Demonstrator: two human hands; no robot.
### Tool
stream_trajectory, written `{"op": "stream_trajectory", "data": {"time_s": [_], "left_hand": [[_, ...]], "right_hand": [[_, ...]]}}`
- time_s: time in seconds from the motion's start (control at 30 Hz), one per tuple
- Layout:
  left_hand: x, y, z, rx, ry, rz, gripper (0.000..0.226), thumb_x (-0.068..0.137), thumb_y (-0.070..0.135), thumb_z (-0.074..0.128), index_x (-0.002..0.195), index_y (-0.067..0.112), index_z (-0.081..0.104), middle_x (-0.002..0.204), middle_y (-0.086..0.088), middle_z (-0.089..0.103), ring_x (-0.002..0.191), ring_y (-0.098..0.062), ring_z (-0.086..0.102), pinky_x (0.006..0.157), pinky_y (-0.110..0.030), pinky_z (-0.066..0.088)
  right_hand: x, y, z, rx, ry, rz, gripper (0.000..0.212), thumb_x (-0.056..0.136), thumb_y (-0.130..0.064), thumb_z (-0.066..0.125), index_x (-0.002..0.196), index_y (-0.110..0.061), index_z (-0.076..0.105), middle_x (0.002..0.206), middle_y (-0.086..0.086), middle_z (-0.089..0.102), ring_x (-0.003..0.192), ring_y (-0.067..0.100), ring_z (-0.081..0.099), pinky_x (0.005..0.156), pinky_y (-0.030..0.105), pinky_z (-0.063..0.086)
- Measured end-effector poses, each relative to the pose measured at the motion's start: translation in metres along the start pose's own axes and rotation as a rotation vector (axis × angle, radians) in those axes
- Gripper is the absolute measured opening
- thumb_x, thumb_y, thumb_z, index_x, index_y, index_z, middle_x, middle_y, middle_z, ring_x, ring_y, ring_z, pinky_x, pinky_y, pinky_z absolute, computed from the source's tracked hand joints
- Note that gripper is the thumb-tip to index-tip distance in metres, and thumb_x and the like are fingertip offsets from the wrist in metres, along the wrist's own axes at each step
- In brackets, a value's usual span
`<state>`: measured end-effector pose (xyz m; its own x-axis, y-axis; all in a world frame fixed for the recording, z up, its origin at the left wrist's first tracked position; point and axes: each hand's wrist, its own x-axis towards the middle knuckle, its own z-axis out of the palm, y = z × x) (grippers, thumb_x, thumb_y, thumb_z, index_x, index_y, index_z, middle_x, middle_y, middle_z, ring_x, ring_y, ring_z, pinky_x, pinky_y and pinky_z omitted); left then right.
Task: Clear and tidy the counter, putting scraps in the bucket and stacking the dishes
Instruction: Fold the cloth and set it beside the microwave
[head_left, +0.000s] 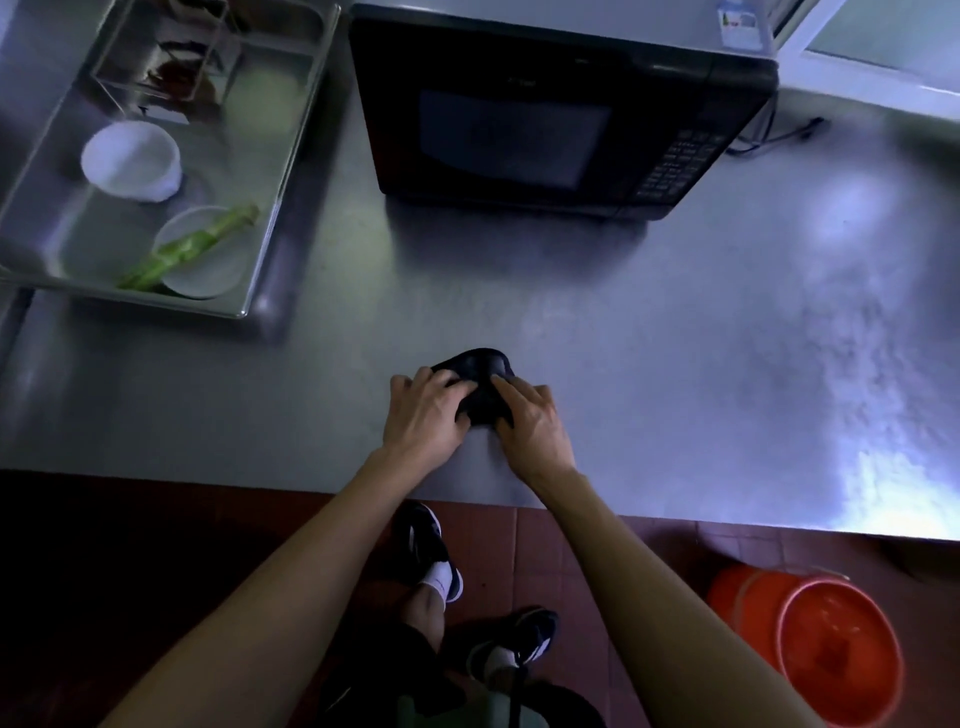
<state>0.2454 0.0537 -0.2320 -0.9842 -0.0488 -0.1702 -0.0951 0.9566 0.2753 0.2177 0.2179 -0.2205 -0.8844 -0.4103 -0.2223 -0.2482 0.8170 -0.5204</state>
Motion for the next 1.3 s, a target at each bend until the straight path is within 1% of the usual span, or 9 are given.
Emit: {"op": "stream_trajectory", "data": {"time_s": [0.13, 0.33, 0.43, 0.53, 0.7, 0.87, 1.0, 1.17, 1.3], "left_hand": [[-0.013, 0.014, 0.003, 0.036, -0.021, 0.007, 0.037, 0.088, 0.036, 0.057, 0.125, 0.033, 0.061, 0.120, 0.007, 0.061, 0.111, -0.022, 0.052, 0.088, -0.043, 0.034], [-0.048, 0.049, 0.016, 0.125, -0.089, 0.053, 0.046, 0.085, 0.037, 0.060, 0.130, 0.033, 0.053, 0.122, 0.003, 0.055, 0.113, -0.024, 0.049, 0.090, -0.044, 0.032], [-0.072, 0.074, 0.027, 0.141, -0.114, 0.062, 0.046, 0.082, 0.034, 0.062, 0.127, 0.033, 0.053, 0.116, 0.002, 0.057, 0.108, -0.024, 0.052, 0.089, -0.043, 0.032], [-0.100, 0.103, 0.040, 0.119, -0.121, 0.072, 0.041, 0.082, 0.031, 0.062, 0.122, 0.032, 0.055, 0.107, 0.002, 0.059, 0.101, -0.024, 0.056, 0.085, -0.042, 0.031], [-0.139, 0.157, 0.058, 0.059, -0.147, 0.117, 0.034, 0.081, 0.033, 0.061, 0.114, 0.034, 0.059, 0.103, 0.007, 0.061, 0.101, -0.020, 0.058, 0.084, -0.040, 0.032], [-0.146, 0.218, 0.059, 0.085, -0.132, 0.237, 0.039, 0.078, 0.033, 0.065, 0.117, 0.035, 0.059, 0.107, 0.007, 0.060, 0.103, -0.020, 0.056, 0.084, -0.040, 0.031], [-0.138, 0.266, 0.054, 0.089, -0.123, 0.323, 0.045, 0.078, 0.033, 0.065, 0.123, 0.036, 0.058, 0.113, 0.009, 0.057, 0.110, -0.018, 0.053, 0.088, -0.040, 0.030], [-0.119, 0.316, 0.051, 0.072, -0.108, 0.405, 0.047, 0.076, 0.030, 0.067, 0.122, 0.037, 0.060, 0.113, 0.009, 0.059, 0.111, -0.018, 0.054, 0.087, -0.040, 0.031], [-0.094, 0.347, 0.048, 0.054, -0.076, 0.446, 0.044, 0.075, 0.030, 0.068, 0.118, 0.038, 0.062, 0.108, 0.010, 0.059, 0.106, -0.018, 0.055, 0.082, -0.038, 0.029]], "right_hand": [[-0.019, 0.008, 0.000, -0.007, 0.006, -0.003, 0.051, 0.092, -0.002, 0.053, 0.142, -0.012, 0.053, 0.135, 0.004, 0.059, 0.112, 0.032, 0.045, 0.089, 0.044, 0.047], [-0.062, 0.032, -0.003, -0.020, -0.020, 0.010, 0.055, 0.089, 0.000, 0.053, 0.142, -0.014, 0.053, 0.135, 0.005, 0.059, 0.116, 0.032, 0.044, 0.091, 0.043, 0.046], [-0.095, 0.052, -0.004, 0.003, -0.024, -0.005, 0.055, 0.086, -0.001, 0.056, 0.140, -0.015, 0.055, 0.130, 0.006, 0.060, 0.112, 0.031, 0.046, 0.089, 0.040, 0.045], [-0.130, 0.073, -0.004, 0.031, -0.019, -0.008, 0.047, 0.085, -0.004, 0.060, 0.131, -0.013, 0.060, 0.116, 0.009, 0.064, 0.101, 0.032, 0.050, 0.084, 0.037, 0.043], [-0.196, 0.115, -0.010, 0.120, -0.014, 0.030, 0.032, 0.082, -0.008, 0.064, 0.114, -0.010, 0.067, 0.097, 0.009, 0.068, 0.090, 0.034, 0.057, 0.080, 0.044, 0.045], [-0.243, 0.157, -0.038, 0.142, 0.079, 0.070, 0.034, 0.080, -0.011, 0.064, 0.114, -0.012, 0.067, 0.096, 0.007, 0.068, 0.086, 0.032, 0.058, 0.080, 0.045, 0.044], [-0.267, 0.185, -0.069, 0.152, 0.180, 0.128, 0.035, 0.079, -0.012, 0.064, 0.115, -0.013, 0.066, 0.096, 0.007, 0.068, 0.086, 0.032, 0.057, 0.079, 0.046, 0.044], [-0.286, 0.215, -0.100, 0.175, 0.331, 0.201, 0.047, 0.077, -0.009, 0.066, 0.123, -0.014, 0.064, 0.104, 0.008, 0.067, 0.092, 0.029, 0.052, 0.078, 0.043, 0.047], [-0.282, 0.236, -0.125, 0.186, 0.416, 0.254, 0.053, 0.076, -0.008, 0.067, 0.128, -0.016, 0.064, 0.112, 0.006, 0.068, 0.098, 0.028, 0.052, 0.083, 0.041, 0.049]]}}
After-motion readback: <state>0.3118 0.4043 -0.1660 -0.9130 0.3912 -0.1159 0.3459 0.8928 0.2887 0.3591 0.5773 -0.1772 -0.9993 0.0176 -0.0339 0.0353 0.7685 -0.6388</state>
